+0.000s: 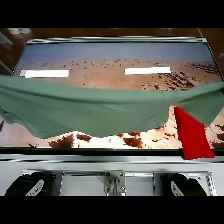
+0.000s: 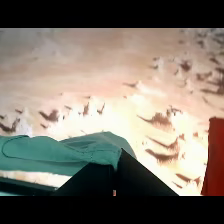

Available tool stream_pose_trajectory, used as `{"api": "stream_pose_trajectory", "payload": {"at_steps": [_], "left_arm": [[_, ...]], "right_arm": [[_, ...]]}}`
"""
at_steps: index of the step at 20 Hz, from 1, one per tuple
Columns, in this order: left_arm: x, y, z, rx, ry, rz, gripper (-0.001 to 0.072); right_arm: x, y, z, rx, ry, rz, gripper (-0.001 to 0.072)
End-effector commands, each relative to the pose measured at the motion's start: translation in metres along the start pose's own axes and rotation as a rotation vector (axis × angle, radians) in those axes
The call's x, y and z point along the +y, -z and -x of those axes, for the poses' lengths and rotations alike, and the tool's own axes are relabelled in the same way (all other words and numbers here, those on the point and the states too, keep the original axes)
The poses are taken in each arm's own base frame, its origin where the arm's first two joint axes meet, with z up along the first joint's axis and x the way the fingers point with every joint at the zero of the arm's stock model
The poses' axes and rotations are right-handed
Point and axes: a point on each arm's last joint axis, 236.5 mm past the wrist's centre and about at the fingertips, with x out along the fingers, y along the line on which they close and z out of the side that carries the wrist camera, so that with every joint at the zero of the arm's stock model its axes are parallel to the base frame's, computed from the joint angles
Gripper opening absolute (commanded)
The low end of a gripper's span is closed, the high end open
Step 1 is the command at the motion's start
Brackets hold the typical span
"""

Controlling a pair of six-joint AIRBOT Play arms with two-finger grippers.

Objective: Fold the shirts.

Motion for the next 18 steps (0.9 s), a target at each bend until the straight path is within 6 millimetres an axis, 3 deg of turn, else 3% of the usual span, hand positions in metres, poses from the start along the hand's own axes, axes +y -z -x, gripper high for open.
{"api": "stream_pose_trajectory", "payload": {"at_steps": [1,3,5,7,9,11,13,15,18], "left_arm": [[0.010,0.059,0.004,0.163,-0.039,0.073,0.0032],[0.012,0.077,0.006,0.180,-0.052,0.117,0.0032],[0.023,0.093,0.004,0.203,-0.095,0.140,0.0032],[0.039,0.109,-0.009,0.257,-0.158,0.148,0.0032],[0.058,0.124,-0.033,0.317,-0.217,0.117,0.0032],[0.069,0.135,-0.071,0.355,-0.233,0.099,0.0033],[0.078,0.143,-0.120,0.367,-0.231,0.080,0.0033],[0.088,0.147,-0.177,0.349,-0.225,0.054,0.0033],[0.102,0.159,-0.264,0.351,-0.218,0.045,0.0033]], "right_arm": [[0.016,0.031,0.002,0.127,-0.064,-0.082,0.0058],[0.025,0.031,0.002,0.137,-0.100,-0.117,0.0057],[0.017,0.031,-0.007,0.157,-0.068,-0.159,0.0057],[0.004,0.046,-0.034,0.252,-0.027,-0.184,0.0057],[-0.015,0.083,-0.079,0.430,0.025,-0.189,0.0057],[-0.031,0.116,-0.134,0.560,0.053,-0.187,0.0057],[-0.042,0.126,-0.196,0.552,0.051,-0.195,0.0058],[-0.056,0.124,-0.261,0.493,0.062,-0.210,0.0058],[-0.075,0.108,-0.342,0.387,0.076,-0.226,0.0058]]}}
